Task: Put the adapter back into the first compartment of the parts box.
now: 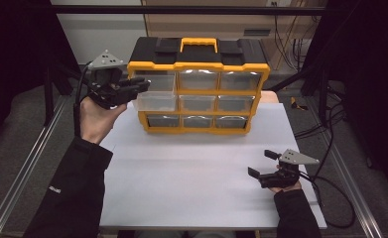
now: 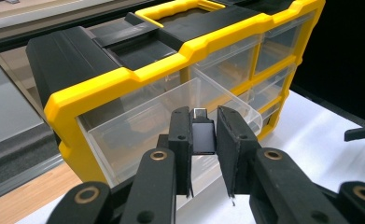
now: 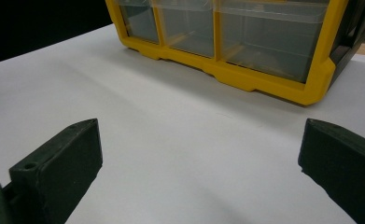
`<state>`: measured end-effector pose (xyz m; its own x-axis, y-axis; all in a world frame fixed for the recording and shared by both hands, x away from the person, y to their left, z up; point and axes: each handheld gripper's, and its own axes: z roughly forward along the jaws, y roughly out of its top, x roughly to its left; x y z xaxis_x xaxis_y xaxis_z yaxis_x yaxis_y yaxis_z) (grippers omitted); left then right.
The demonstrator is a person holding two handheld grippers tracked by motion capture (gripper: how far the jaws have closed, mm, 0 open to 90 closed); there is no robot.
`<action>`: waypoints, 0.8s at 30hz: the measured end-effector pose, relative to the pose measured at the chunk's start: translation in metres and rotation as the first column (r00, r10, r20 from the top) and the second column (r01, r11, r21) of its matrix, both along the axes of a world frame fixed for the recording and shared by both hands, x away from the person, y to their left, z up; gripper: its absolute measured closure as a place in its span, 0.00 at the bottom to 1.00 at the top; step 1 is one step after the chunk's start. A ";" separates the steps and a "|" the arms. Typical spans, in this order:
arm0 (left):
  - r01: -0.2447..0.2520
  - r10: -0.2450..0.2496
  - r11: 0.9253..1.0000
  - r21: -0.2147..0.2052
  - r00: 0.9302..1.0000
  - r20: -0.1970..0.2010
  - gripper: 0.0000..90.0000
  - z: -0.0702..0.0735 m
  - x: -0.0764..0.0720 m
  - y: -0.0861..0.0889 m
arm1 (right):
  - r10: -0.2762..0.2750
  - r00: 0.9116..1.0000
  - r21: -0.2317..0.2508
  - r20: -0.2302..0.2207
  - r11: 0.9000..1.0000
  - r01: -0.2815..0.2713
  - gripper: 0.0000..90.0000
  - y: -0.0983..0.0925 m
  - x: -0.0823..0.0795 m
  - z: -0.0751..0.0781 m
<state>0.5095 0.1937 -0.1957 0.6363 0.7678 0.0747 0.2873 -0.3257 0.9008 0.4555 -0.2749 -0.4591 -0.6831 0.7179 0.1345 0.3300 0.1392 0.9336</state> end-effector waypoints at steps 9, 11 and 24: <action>-0.014 0.014 1.000 0.013 1.000 0.005 0.84 0.001 0.008 -0.002 | 0.000 1.000 -0.001 0.001 1.000 0.000 0.00 0.000 0.000 0.000; -0.018 0.018 1.000 0.017 1.000 -0.006 0.84 0.001 0.010 -0.003 | 0.000 1.000 0.000 -0.001 1.000 0.000 0.00 0.000 0.000 0.000; -0.033 0.033 0.999 0.027 0.999 -0.019 0.84 -0.004 0.022 -0.003 | 0.000 1.000 -0.001 0.000 1.000 0.000 0.00 0.000 0.000 0.000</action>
